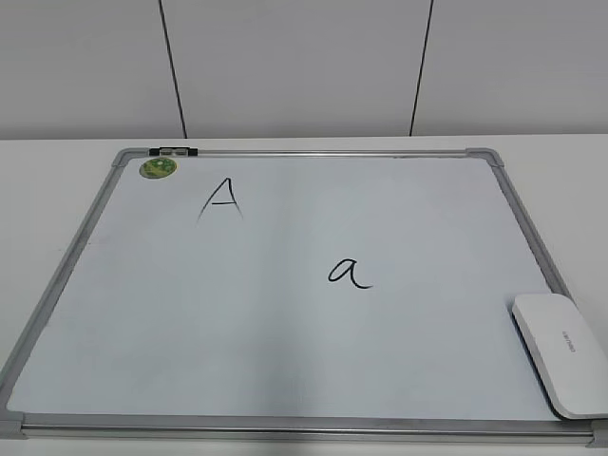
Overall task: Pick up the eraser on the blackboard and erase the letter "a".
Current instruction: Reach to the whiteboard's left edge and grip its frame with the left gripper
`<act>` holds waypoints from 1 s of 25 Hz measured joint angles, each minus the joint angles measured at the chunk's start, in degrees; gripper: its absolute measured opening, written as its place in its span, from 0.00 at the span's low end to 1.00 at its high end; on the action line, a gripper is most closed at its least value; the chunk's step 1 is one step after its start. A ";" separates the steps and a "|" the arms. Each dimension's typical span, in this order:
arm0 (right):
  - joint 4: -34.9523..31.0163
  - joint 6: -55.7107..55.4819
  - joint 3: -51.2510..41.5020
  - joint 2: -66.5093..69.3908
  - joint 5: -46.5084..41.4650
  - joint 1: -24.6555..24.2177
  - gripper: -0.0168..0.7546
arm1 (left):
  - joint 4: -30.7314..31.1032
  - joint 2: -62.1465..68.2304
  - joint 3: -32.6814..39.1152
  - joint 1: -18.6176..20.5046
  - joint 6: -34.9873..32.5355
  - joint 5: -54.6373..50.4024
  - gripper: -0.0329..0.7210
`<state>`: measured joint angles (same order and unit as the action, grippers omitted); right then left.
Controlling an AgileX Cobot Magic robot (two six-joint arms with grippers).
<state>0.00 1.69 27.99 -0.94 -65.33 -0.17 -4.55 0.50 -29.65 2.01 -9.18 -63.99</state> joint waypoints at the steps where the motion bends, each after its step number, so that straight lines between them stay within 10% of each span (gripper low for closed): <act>1: 0.00 0.00 0.00 0.00 0.00 0.00 0.78 | 0.00 0.00 0.00 0.00 0.00 0.00 0.36; 25: 0.00 0.00 0.00 0.00 0.00 0.00 0.78 | -0.08 0.00 0.00 0.00 0.00 0.00 0.37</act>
<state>0.00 1.69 27.99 -0.94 -65.33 -0.17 -4.63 0.50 -29.65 2.01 -9.18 -63.99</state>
